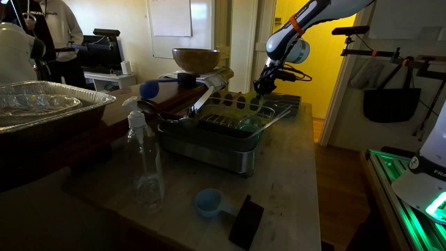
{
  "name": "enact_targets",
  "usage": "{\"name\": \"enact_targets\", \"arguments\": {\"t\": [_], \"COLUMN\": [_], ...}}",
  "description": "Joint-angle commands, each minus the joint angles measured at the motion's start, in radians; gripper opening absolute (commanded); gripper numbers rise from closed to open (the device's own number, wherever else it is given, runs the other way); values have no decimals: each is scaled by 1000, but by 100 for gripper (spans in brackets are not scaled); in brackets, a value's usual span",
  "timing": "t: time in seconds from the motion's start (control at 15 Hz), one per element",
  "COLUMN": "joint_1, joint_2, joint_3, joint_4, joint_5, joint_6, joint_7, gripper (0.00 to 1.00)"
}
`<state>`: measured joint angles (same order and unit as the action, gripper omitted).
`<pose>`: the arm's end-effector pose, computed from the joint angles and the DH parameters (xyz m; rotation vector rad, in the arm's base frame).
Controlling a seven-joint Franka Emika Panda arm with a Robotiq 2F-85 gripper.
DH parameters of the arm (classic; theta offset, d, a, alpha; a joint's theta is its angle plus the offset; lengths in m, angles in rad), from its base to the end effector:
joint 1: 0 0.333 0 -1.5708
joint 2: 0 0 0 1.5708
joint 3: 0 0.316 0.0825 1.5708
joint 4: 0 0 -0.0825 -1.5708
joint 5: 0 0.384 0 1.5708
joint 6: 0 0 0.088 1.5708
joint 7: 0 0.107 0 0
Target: Put the plate on the countertop
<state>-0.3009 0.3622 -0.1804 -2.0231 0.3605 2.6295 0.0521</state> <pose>0.5505 -0.2917 0.2969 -2.7746 1.1834 -0.4266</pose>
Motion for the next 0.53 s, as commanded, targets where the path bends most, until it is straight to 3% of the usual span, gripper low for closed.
{"name": "enact_targets", "arguments": {"t": [0.0, 0.47], "joint_1": [13, 19], "joint_2": [108, 169], "joint_3": [1, 10], "joint_4": [71, 135], "joint_5": [-10, -13], "joint_6": [38, 19], "joint_7": [73, 139], "gripper": [4, 4]}}
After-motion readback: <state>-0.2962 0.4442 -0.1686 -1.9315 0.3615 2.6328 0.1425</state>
